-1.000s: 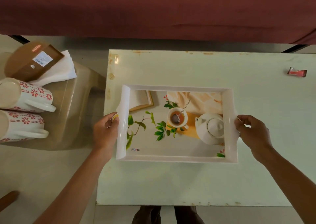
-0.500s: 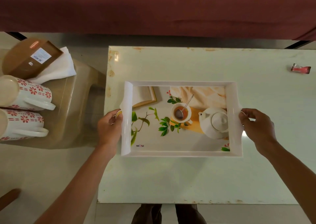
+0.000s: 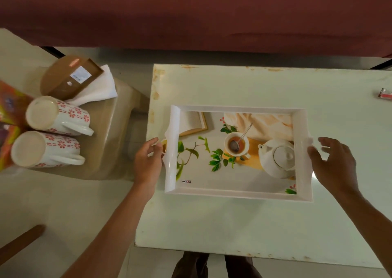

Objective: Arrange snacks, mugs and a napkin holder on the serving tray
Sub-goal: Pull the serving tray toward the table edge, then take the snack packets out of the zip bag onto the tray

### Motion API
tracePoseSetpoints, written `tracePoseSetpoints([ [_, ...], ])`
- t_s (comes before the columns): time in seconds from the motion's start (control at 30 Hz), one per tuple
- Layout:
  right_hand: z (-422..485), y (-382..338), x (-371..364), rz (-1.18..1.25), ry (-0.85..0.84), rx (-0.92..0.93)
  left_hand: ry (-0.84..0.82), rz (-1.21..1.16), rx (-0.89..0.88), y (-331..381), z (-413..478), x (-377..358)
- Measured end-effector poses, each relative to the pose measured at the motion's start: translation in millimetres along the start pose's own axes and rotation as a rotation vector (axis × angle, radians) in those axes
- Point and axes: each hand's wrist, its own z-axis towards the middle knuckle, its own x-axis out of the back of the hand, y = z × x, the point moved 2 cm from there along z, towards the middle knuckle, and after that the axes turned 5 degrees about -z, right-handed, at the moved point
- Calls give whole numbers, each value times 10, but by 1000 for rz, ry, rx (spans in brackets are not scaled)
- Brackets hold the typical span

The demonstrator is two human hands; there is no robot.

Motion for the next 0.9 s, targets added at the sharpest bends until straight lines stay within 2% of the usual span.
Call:
tracePoseSetpoints([
  [0.1, -144, -135, 91, -78, 39, 212, 38, 12, 19, 55, -169, 201],
  [0.17, -267, -256, 129, -62, 34, 283, 57, -33, 25, 113, -354, 372],
  [0.37, -764, -713, 183, 86, -59, 385, 108, -203, -29, 355, -1122, 985],
  [0.53, -1193, -1208, 38, 126, -147, 423, 196, -242, -87, 349, -1525, 1562],
  [0.67, -1576, -1681, -175, 119, -211, 470, 335, -251, -128, 364, -1577, 2072],
  [0.77, -1828, -2126, -314, 165, -234, 502, 447, -156, -290, 608, -1523, 2490],
  [0.9, -2195, -2888, -514, 247, -261, 588, 551, 303, -743, 1277, -1250, 3115],
])
